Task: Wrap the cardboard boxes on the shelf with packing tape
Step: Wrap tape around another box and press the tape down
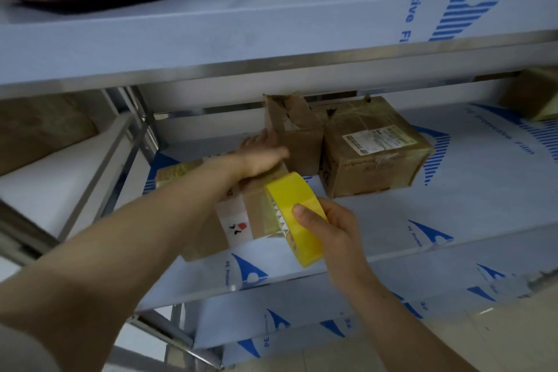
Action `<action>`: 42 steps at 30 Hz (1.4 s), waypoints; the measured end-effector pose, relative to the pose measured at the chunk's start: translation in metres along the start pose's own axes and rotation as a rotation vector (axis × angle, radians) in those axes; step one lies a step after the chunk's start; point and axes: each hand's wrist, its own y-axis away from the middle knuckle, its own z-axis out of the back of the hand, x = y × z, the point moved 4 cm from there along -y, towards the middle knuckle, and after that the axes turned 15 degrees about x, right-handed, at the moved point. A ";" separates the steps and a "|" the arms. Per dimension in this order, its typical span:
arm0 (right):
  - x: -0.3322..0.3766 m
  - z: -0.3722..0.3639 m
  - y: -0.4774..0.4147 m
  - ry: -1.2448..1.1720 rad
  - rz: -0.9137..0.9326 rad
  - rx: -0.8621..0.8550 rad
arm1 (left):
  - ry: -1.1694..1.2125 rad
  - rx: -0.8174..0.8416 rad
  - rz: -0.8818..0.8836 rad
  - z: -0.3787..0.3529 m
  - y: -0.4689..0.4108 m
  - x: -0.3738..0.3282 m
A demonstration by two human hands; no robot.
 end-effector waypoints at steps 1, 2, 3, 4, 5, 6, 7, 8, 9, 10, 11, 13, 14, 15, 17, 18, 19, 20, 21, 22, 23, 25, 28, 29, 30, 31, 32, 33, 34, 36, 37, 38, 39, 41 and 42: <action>0.001 0.001 0.001 -0.005 -0.013 0.003 | 0.160 0.134 -0.046 0.006 0.010 0.004; 0.002 0.001 0.001 -0.007 -0.023 0.002 | 0.235 0.284 -0.071 0.009 0.024 0.008; 0.003 0.000 0.001 -0.007 -0.033 -0.005 | 0.160 0.392 -0.025 0.009 0.035 0.015; 0.004 -0.001 0.000 -0.003 -0.051 -0.012 | -0.014 0.412 0.042 0.009 0.041 0.027; 0.005 -0.002 -0.001 0.003 -0.072 -0.024 | -0.219 0.351 0.100 0.007 0.046 0.035; 0.008 -0.003 -0.003 0.009 -0.096 -0.034 | -0.359 0.262 0.125 0.004 0.045 0.038; 0.013 -0.004 -0.005 0.016 -0.123 -0.039 | -0.407 0.188 0.117 0.000 0.043 0.038; 0.020 -0.005 -0.008 0.027 -0.149 -0.027 | -0.377 0.147 0.083 -0.001 0.042 0.037; 0.030 -0.007 -0.011 0.054 -0.171 -0.004 | -0.261 0.176 0.043 -0.001 0.041 0.037; 0.041 -0.009 -0.016 0.088 -0.183 0.013 | -0.083 0.228 0.004 0.002 0.045 0.036; 0.054 -0.011 -0.021 0.109 -0.185 0.017 | 0.083 0.282 -0.027 0.006 0.050 0.036; 0.075 -0.016 -0.037 0.111 -0.194 0.038 | 0.239 0.311 -0.068 0.017 0.059 0.040; 0.083 -0.019 -0.046 0.099 -0.210 0.062 | 0.262 0.305 -0.087 0.021 0.062 0.043; 0.087 -0.024 -0.054 0.086 -0.239 0.090 | 0.278 0.315 -0.087 0.024 0.065 0.048; 0.087 -0.033 -0.069 0.050 -0.319 0.136 | 0.329 0.393 -0.056 0.023 0.070 0.058; 0.085 -0.037 -0.075 0.029 -0.350 0.147 | 0.338 0.420 -0.041 0.022 0.073 0.063; 0.084 -0.041 -0.082 0.009 -0.365 0.154 | 0.322 0.409 -0.019 0.022 0.075 0.070; 0.084 -0.046 -0.089 0.002 -0.367 0.157 | 0.289 0.355 0.013 0.025 0.076 0.076; 0.084 -0.049 -0.097 0.006 -0.362 0.165 | 0.229 0.265 0.046 0.029 0.075 0.079; 0.084 -0.054 -0.105 0.015 -0.354 0.169 | 0.146 0.171 0.069 0.034 0.073 0.082; 0.083 -0.058 -0.112 0.025 -0.343 0.165 | 0.033 0.079 0.090 0.038 0.071 0.083; 0.081 -0.066 -0.128 0.090 -0.312 0.133 | -0.240 -0.041 0.130 0.038 0.068 0.080; 0.060 -0.062 -0.158 0.208 -0.281 0.052 | -0.329 0.056 0.234 0.014 0.066 0.086; 0.050 -0.058 -0.170 0.209 -0.270 0.047 | -0.310 0.090 0.243 0.006 0.065 0.090; 0.044 -0.058 -0.176 0.191 -0.267 0.055 | -0.305 0.107 0.240 0.001 0.063 0.093; 0.042 -0.062 -0.177 0.163 -0.272 0.074 | -0.310 0.118 0.237 -0.003 0.061 0.096; 0.044 -0.070 -0.171 0.146 -0.290 0.097 | -0.320 0.135 0.234 -0.006 0.058 0.098; 0.044 -0.075 -0.170 0.135 -0.293 0.124 | -0.334 0.157 0.231 -0.010 0.054 0.099; 0.041 -0.076 -0.170 0.136 -0.292 0.122 | -0.343 0.173 0.229 -0.013 0.050 0.100; 0.033 -0.074 -0.173 0.127 -0.293 0.097 | -0.352 0.147 0.220 -0.015 0.043 0.100; 0.031 -0.073 -0.174 0.137 -0.287 0.084 | -0.348 0.115 0.209 -0.014 0.042 0.100; 0.030 -0.073 -0.173 0.141 -0.277 0.072 | -0.338 0.090 0.197 -0.012 0.041 0.100; 0.029 -0.075 -0.173 0.140 -0.272 0.062 | -0.328 0.076 0.188 -0.011 0.042 0.101; 0.032 -0.078 -0.169 0.141 -0.271 0.049 | -0.320 0.064 0.174 -0.013 0.043 0.103; 0.036 -0.080 -0.165 0.151 -0.275 0.034 | -0.324 0.057 0.170 -0.016 0.044 0.103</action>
